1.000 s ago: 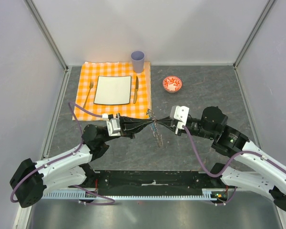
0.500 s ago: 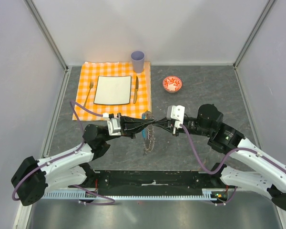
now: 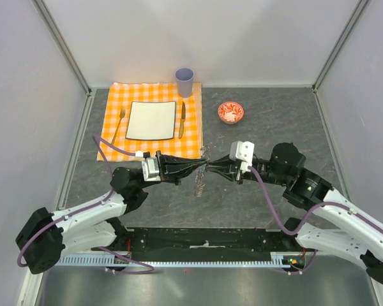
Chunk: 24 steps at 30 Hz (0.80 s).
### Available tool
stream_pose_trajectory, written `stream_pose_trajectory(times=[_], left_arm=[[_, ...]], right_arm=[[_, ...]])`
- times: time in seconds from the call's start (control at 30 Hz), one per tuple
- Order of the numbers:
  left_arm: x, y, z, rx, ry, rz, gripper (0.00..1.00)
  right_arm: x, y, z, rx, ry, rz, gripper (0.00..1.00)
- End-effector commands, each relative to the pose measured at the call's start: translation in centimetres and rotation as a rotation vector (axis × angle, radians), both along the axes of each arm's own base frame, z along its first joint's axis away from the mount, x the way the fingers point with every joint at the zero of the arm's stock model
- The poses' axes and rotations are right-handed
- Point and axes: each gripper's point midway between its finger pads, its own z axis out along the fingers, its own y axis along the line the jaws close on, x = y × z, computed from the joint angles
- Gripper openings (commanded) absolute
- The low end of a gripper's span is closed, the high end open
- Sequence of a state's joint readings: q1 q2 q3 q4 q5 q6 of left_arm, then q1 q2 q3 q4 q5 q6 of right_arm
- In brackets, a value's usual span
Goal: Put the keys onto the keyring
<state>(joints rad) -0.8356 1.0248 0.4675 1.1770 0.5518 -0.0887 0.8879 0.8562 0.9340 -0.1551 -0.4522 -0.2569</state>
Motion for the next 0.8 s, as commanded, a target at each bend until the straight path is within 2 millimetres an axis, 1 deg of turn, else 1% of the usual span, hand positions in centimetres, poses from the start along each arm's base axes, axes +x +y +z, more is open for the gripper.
stream_pose_trajectory(times=[0.0,0.13,0.27,0.33,0.53,0.7,0.77], left_arm=[[-0.7,1.6,2.7,-0.089,-0.066,0.035,0.02],[-0.9,1.7,2.6,-0.091,-0.063,0.031,0.02],[-1.1,1.7,2.6,-0.089,-0.065,0.021,0.02],[-1.2,1.7,2.6,-0.090,-0.063,0.015,0.02],[-1.3,1.6,2.6,-0.087,-0.064,0.005,0.02],[-1.3,1.3,2.4,-0.077,-0.061,-0.002,0.02],[-1.4,1.3,2.3,-0.074,-0.061,-0.007,0.02]], right_arm=[[0.6,-2.1,1.2,0.033,-0.010,-0.095,0.27],[1.7,-3.2,1.7,0.037,-0.029,-0.150,0.29],[1.9,-2.7,2.4,0.035,-0.053,-0.120,0.30],[1.3,-2.3,2.8,0.036,-0.065,-0.072,0.30],[0.5,-0.9,2.9,0.026,-0.077,0.031,0.29],[0.2,-0.8,3.5,0.040,-0.094,0.052,0.24],[0.0,-0.8,3.6,0.042,-0.096,0.063,0.24]])
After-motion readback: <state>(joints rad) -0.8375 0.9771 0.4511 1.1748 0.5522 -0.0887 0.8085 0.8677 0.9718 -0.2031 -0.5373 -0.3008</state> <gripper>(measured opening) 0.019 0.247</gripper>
